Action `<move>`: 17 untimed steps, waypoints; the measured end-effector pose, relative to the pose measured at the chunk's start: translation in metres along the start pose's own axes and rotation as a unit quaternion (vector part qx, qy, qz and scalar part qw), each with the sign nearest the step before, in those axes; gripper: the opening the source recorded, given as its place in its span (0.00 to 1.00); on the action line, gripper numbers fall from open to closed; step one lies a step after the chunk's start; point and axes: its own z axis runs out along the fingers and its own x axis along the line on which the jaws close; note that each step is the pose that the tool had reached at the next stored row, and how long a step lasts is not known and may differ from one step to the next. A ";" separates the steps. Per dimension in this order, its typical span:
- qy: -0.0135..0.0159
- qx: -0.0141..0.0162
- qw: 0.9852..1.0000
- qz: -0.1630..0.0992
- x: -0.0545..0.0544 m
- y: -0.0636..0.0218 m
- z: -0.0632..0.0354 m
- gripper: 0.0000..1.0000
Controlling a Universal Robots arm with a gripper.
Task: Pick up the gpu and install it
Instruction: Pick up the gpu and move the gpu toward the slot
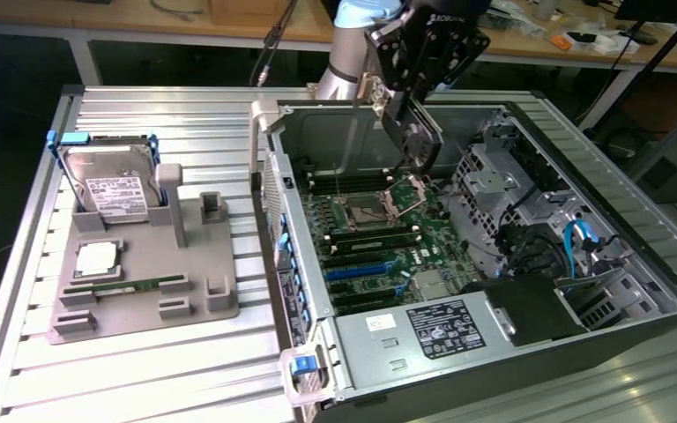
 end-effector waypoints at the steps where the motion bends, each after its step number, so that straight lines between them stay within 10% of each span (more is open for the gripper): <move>1: 0.000 0.000 1.000 -0.007 -0.001 -0.0001 0.0000 0.27; 11: 0.004 -0.001 0.996 -0.086 -0.004 -0.0007 0.0002 0.27; 17: 0.006 -0.002 0.990 -0.143 -0.006 -0.0009 0.0003 0.27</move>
